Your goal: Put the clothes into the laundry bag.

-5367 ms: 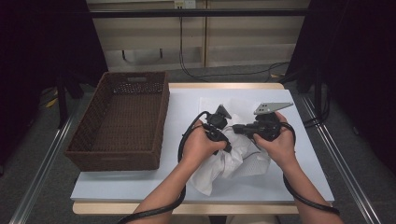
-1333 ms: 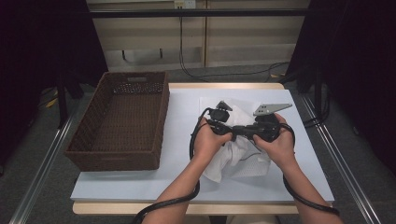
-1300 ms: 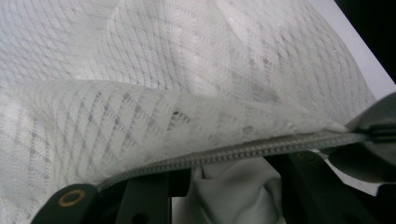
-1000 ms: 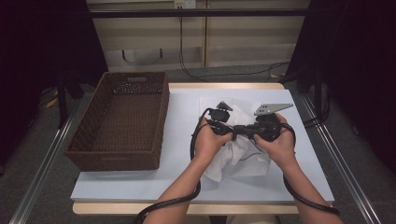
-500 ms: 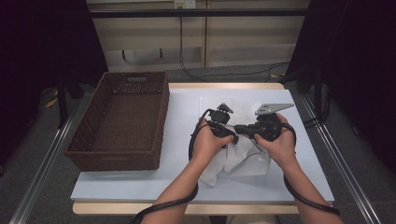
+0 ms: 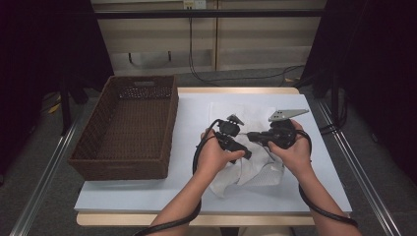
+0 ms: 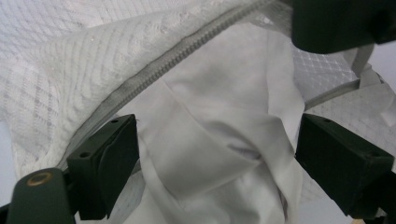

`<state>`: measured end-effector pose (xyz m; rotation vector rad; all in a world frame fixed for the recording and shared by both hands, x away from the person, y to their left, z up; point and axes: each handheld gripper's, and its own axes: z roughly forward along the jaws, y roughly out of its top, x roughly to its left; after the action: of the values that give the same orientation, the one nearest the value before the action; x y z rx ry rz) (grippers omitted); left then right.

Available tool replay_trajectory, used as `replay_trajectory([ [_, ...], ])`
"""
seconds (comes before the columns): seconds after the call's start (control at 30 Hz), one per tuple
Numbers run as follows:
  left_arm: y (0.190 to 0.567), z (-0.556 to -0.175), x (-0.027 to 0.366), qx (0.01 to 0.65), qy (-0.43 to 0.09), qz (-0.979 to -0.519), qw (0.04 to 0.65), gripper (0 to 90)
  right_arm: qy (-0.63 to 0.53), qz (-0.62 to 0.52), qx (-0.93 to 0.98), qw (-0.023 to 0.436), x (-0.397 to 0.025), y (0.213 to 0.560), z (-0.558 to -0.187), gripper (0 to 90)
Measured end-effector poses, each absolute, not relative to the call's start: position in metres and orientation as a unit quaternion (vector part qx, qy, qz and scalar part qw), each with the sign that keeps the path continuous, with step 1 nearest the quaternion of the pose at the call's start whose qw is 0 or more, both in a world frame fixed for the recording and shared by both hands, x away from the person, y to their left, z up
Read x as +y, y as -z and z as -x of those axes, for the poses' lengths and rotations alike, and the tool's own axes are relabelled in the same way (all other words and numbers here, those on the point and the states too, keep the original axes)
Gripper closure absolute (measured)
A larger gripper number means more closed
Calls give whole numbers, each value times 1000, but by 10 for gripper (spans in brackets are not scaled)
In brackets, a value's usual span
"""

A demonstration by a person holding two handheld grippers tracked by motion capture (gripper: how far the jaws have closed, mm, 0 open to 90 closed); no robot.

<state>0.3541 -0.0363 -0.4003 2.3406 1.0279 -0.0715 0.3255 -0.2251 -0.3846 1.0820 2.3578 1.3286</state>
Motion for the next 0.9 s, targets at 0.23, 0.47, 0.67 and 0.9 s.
replay_trajectory([
  [0.23, 403, -346, -32, 382, 31, -878, 288, 101, -450, -369, 805, 112, -224, 385, -325, 900],
  [0.47, 410, -343, -31, 384, 23, -877, 288, 100, -451, -369, 805, 111, -225, 386, -325, 900],
  [0.67, 417, -340, -34, 383, 20, -877, 289, 91, -452, -370, 804, 110, -226, 386, -325, 900],
  [0.9, 427, -337, -40, 384, 23, -875, 293, 85, -451, -370, 805, 109, -226, 386, -325, 900],
])
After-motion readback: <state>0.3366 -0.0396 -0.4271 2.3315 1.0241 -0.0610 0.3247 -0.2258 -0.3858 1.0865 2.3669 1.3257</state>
